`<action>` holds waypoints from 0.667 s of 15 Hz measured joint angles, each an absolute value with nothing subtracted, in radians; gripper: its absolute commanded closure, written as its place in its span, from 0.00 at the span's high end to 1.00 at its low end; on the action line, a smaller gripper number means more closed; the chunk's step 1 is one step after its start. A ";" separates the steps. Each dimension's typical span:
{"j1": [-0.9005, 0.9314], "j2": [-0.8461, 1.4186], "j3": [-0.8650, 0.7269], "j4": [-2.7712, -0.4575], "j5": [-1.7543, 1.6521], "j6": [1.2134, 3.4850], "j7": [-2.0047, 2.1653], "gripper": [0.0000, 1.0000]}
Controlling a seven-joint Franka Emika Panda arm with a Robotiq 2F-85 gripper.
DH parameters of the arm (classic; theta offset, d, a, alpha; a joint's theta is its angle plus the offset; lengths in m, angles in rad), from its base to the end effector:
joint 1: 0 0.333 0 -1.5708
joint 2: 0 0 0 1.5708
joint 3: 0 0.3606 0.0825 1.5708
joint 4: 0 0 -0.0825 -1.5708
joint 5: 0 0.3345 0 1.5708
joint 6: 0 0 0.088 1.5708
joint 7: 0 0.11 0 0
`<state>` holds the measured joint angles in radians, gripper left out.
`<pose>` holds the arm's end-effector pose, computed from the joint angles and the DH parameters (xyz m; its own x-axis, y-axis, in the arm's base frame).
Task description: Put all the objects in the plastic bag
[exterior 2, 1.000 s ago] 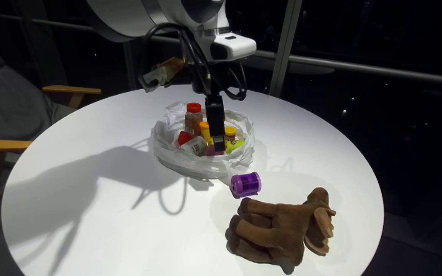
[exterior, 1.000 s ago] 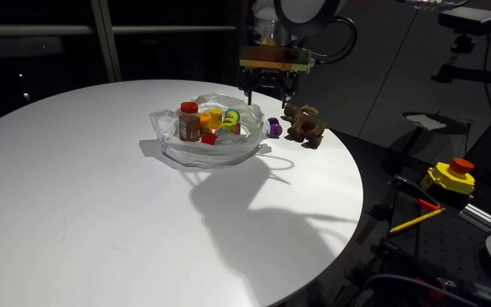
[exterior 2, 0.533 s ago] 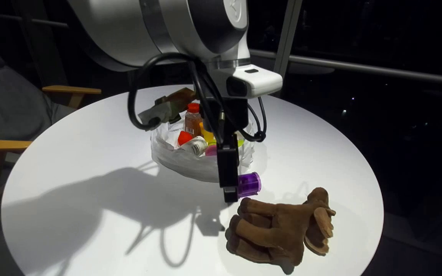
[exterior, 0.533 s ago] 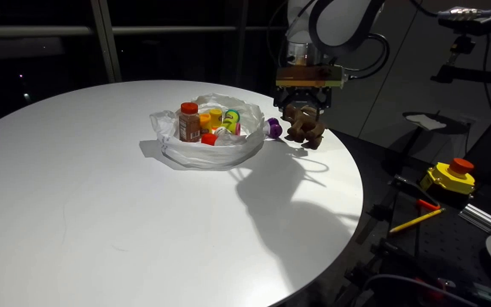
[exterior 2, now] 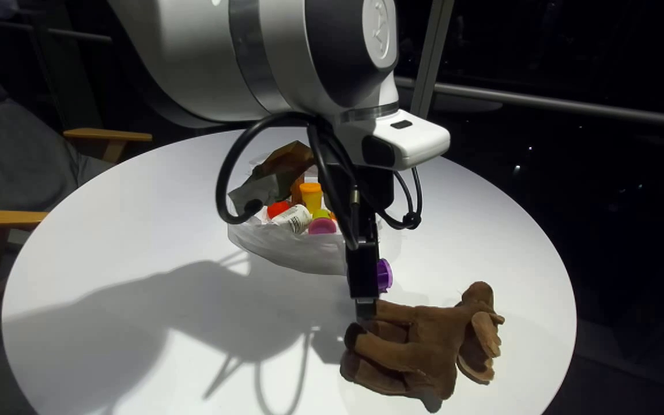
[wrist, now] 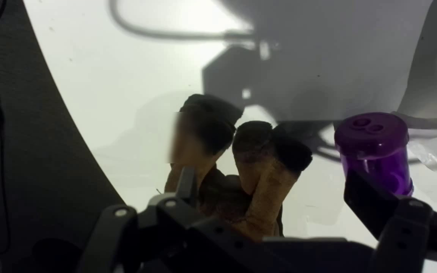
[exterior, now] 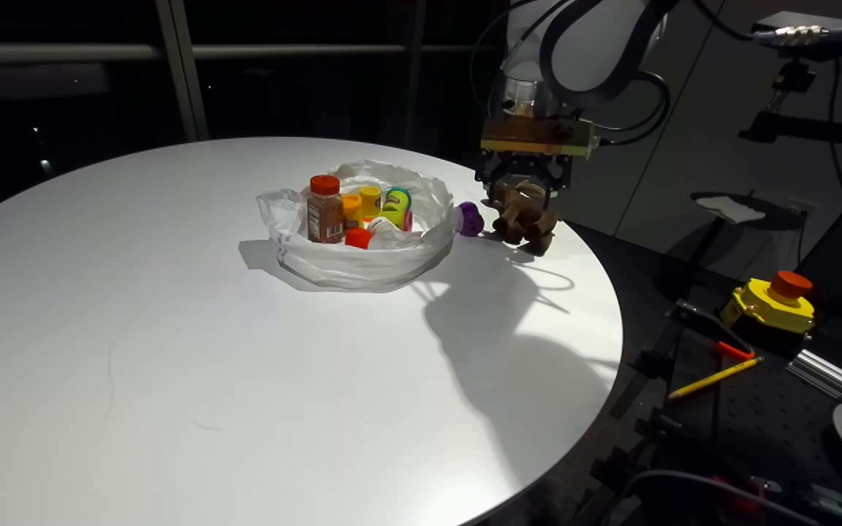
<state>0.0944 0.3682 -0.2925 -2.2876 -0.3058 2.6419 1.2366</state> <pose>0.5141 -0.0916 0.2777 0.4146 -0.8845 0.2139 -0.9097 -0.3966 0.1234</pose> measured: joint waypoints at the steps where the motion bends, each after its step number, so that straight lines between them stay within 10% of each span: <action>1: 0.094 0.370 -0.292 -2.283 -0.306 2.651 1.237 1.00; 10: 0.095 0.463 -0.267 -2.177 -0.268 2.664 1.229 1.00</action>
<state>0.0946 0.4632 -0.2668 -2.1773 -0.2680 2.6643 1.2287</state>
